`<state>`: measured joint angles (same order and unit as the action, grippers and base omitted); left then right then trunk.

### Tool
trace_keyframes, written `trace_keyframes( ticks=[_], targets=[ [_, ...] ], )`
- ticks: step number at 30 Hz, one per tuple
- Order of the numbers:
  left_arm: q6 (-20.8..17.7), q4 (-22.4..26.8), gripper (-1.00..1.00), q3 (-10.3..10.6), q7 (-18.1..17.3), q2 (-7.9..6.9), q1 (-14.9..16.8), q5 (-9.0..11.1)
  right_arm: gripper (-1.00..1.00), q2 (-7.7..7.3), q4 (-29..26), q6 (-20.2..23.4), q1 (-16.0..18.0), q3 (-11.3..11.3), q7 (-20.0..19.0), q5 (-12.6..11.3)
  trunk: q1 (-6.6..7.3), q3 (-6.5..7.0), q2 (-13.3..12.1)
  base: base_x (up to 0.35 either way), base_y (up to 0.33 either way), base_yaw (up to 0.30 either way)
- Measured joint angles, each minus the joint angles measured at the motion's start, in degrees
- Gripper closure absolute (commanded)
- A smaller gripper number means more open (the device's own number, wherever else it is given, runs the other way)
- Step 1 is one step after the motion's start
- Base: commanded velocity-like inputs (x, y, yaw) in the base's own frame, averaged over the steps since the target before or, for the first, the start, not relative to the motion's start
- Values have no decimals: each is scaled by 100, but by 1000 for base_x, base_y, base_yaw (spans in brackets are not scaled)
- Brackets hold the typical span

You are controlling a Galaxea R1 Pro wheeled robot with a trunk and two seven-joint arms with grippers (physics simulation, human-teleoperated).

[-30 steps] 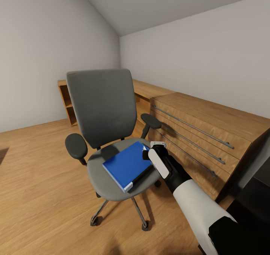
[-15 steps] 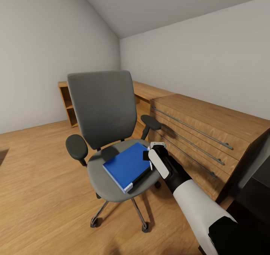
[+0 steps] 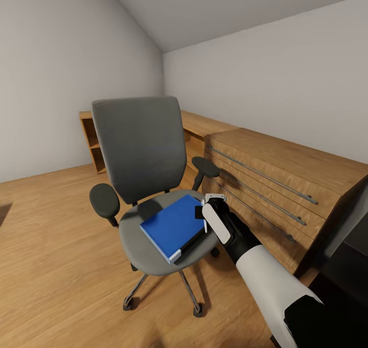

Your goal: In the bedroom, organize the workspace by keeping the computer under the desk, ensuring the monitor is on the desk, placing the keyboard on the desk next to the monitor, placing the mouse on the desk next to the keyboard, moving the folder from the swivel chair onto the desk next to the mouse, stacking the notebook on top of the folder with the pen on top of the notebook, and positioning the swivel chair next to the desk.

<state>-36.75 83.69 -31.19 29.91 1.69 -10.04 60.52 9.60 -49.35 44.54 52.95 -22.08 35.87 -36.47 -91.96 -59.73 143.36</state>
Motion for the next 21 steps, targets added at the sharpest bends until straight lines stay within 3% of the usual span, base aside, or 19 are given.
trace_keyframes(
  ticks=[10,21],
  targets=[
    [-3,-27,-100,13,-1,0,-2,-4,100,0,0,-4,0,-1,0,-1,0,0,0,0,0,0],
    [-4,-36,-100,15,0,6,-7,-9,100,-11,-171,8,-46,-12,-2,12,29,243,-14,0,0,0]
  ],
)
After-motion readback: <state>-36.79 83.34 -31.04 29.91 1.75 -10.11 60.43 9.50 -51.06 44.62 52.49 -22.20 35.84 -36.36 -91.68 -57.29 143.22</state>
